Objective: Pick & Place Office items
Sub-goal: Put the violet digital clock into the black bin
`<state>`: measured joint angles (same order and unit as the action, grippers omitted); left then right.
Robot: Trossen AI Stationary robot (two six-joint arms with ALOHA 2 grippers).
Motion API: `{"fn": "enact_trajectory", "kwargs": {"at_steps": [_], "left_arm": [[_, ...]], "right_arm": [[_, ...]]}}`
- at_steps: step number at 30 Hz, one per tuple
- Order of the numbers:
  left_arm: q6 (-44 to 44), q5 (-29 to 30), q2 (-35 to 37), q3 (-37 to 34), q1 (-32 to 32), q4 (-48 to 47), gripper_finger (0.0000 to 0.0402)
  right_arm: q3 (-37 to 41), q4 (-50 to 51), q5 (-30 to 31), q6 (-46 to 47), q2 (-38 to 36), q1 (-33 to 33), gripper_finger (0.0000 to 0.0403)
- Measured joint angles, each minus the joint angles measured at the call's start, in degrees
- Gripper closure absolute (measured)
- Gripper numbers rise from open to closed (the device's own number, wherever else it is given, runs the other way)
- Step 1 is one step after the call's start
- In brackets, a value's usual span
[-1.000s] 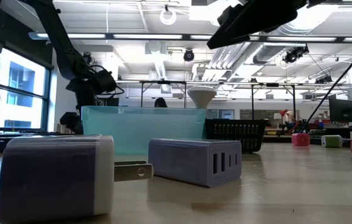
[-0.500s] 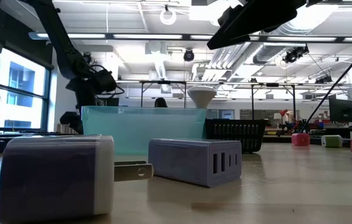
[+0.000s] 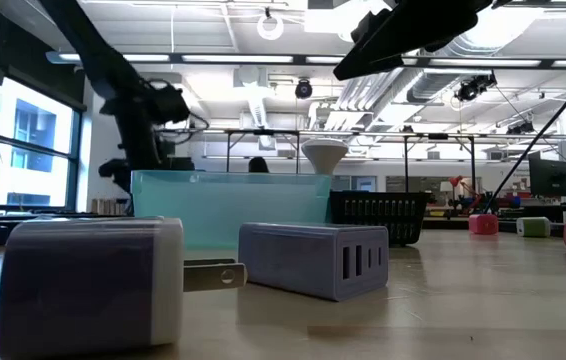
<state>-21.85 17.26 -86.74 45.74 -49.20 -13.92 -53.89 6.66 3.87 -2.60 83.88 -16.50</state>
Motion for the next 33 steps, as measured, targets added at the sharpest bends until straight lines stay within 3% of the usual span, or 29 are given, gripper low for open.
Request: {"fn": "enact_trajectory", "kwargs": {"at_steps": [5,8,16,19,24,27,30,33], "left_arm": [[3.59,0.03,8.82,0.04,6.19,-3.66,0.0122],[6.16,-0.56,14.08,0.04,9.93,-2.82,0.0122],[13.94,-17.71,24.61,0.13,22.11,3.87,0.0122],[18.21,-20.13,26.15,0.15,28.25,5.72,0.0122],[27.70,-19.90,25.69,0.17,39.84,6.27,0.0122],[30.51,-14.10,24.17,0.20,46.85,8.11,0.0122],[33.06,-3.12,22.24,0.22,53.35,10.75,0.0122],[35.97,8.41,19.75,0.22,58.69,13.82,0.0122]], "right_arm": [[0.00,0.00,-0.31,0.16,0.00,-0.01,0.0181],[0.00,-0.09,-4.54,-0.28,0.00,-0.01,0.0181],[0.02,-2.71,-16.05,-0.15,0.00,-0.05,0.0181],[0.02,-4.07,-13.67,2.15,0.00,-0.05,0.0181],[0.02,-6.16,-2.87,8.59,0.00,0.05,0.0181],[0.02,-6.92,4.23,11.17,0.00,0.03,0.0181],[0.02,-8.45,10.18,14.65,0.00,0.11,0.0181],[0.02,-10.75,11.34,17.36,0.02,0.89,0.0181]]}}
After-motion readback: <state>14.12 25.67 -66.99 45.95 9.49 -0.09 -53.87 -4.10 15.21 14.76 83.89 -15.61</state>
